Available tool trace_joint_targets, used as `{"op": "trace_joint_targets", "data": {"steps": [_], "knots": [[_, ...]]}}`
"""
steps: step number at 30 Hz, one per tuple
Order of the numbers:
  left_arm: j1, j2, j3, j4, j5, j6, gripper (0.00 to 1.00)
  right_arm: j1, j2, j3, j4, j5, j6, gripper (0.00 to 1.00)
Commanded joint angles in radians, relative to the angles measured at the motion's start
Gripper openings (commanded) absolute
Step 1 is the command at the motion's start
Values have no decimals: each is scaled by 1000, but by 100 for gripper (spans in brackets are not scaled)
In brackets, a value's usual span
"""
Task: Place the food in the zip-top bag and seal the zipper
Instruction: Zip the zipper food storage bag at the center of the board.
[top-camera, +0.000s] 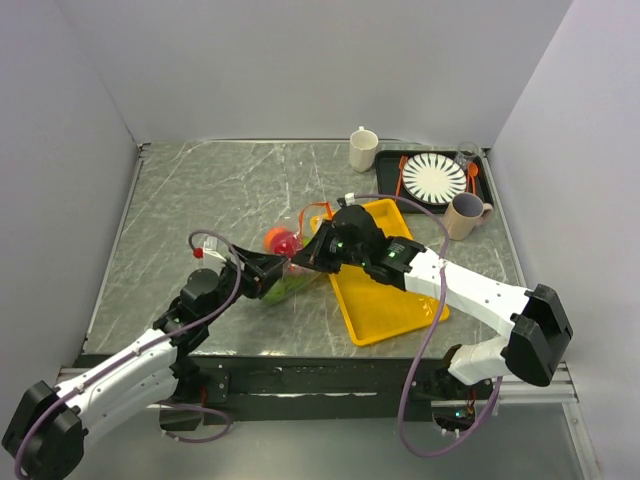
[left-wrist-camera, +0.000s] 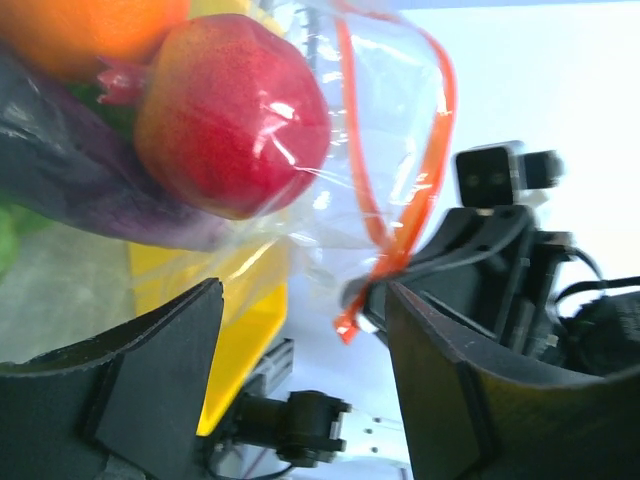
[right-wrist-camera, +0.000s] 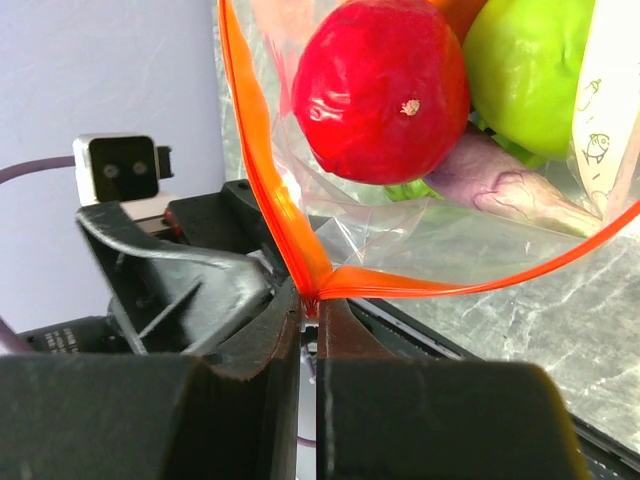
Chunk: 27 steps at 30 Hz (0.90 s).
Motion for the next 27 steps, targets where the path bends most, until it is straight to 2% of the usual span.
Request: {"op": "trace_joint_targets", "data": {"steps": [1, 5, 7, 11, 16, 22, 27], "knots": [[-3, -110, -7, -49, -4, -102, 73, 0, -41, -10, 40, 23, 6, 5], [-3, -189, 48, -241, -71, -83, 75, 0, -41, -11, 45, 26, 5, 5], [-3, -204, 42, -239, -77, -86, 77, -1, -39, -6, 43, 23, 3, 4], [-3, -137, 5, -138, -14, -147, 70, -1, -42, -19, 72, 19, 8, 5], [-3, -21, -75, 160, 39, -235, 66, 0, -59, -39, 89, 25, 5, 5], [-3, 72, -79, 317, 68, -284, 65, 0, -65, -54, 94, 23, 0, 5], [-3, 78, -79, 332, 85, -309, 66, 0, -65, -54, 91, 26, -6, 5]]}}
